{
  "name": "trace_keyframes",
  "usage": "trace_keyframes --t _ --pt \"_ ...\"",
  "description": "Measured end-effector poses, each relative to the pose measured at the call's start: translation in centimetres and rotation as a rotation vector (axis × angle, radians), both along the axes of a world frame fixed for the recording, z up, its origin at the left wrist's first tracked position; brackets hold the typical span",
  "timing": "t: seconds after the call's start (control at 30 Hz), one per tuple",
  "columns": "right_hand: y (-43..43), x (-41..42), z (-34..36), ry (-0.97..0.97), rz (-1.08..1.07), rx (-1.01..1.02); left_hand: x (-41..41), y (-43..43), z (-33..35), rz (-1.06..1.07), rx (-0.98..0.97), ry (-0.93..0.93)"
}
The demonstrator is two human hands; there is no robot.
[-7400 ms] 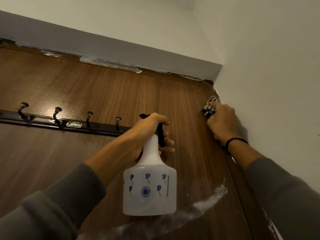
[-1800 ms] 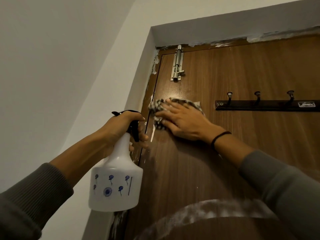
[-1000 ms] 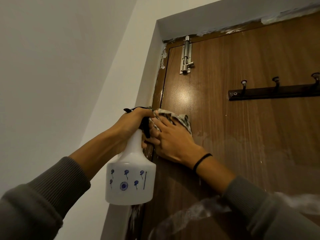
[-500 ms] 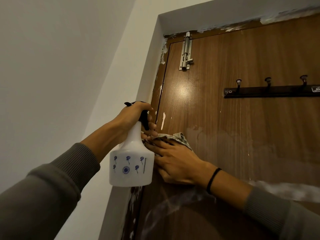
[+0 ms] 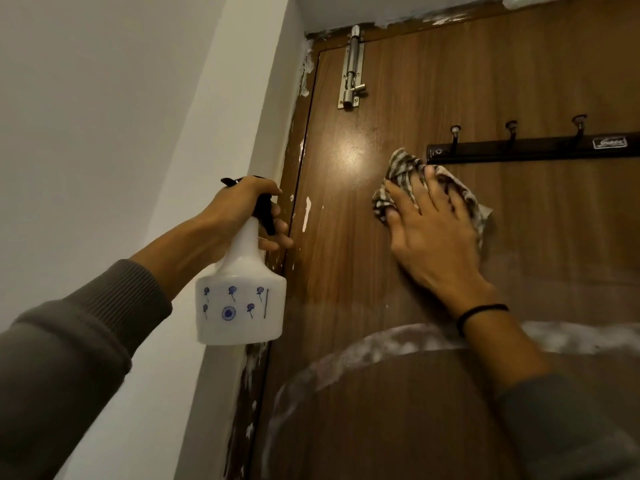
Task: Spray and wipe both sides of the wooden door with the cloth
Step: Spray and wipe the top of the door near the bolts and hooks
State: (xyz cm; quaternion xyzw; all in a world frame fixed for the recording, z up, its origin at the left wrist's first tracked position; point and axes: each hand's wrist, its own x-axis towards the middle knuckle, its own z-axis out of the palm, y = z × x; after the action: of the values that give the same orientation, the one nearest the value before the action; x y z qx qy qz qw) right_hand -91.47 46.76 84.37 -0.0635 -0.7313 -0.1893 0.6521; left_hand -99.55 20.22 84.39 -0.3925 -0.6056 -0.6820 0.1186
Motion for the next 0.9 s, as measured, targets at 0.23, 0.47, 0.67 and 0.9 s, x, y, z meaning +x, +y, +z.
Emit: trace_keyframes --t 0.23,0.47,0.67,0.9 --pt "-5.4 -4.1 -2.2 -0.107 0.060 0.001 -0.5 0.3 -0.1 0.009 0.011 0.012" --pt "-3.8 -3.6 -1.7 -0.325 0.032 0.323 -0.4 0.0 0.2 -0.003 0.057 -0.031" --pt "6.5 7.0 0.6 -0.161 -0.053 0.086 -0.8 -0.1 -0.2 -0.013 0.054 -0.005" --pt "7.3 8.8 -0.4 0.037 -0.038 -0.185 -0.9 0.0 -0.4 -0.038 0.076 0.005"
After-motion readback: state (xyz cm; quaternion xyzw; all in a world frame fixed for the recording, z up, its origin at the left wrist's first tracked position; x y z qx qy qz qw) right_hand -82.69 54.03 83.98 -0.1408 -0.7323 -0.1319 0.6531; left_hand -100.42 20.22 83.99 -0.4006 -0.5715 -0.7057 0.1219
